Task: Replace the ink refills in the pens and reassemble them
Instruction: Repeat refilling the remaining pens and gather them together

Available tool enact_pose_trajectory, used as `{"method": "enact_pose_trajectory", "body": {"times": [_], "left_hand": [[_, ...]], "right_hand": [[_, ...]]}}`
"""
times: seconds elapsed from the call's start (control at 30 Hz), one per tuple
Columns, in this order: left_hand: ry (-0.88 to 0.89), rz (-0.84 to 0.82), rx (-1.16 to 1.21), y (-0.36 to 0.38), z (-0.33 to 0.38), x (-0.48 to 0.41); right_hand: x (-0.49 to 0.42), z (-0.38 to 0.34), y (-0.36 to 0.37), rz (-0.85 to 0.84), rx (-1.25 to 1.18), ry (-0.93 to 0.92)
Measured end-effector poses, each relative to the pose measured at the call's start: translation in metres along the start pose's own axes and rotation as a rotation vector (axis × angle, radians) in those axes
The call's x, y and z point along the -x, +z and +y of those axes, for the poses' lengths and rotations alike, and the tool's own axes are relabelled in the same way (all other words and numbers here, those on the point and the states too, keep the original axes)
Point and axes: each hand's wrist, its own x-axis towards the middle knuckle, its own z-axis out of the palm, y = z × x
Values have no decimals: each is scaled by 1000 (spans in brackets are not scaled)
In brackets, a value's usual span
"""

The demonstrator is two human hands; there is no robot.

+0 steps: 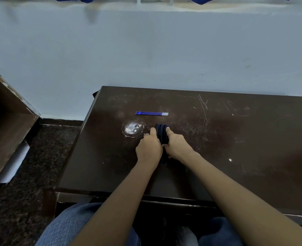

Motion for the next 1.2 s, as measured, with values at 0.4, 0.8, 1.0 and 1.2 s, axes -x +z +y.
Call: {"method": "enact_pose_trajectory", "body": {"times": [0.4,0.8,1.0,1.2], "left_hand": [[-110,-22,50,-18,-25,-10],[-183,-14,69,-35,-43,-11],[-202,-25,71,-36,-40,-9],[-209,-23,65,-34,-40,-10]], "right_hand": [[-9,-30,23,0,8,-31],[-17,-54,41,13,0,-44],[-15,-54,39,8,17,-46],[-13,-55,37,1,7,-47]]}}
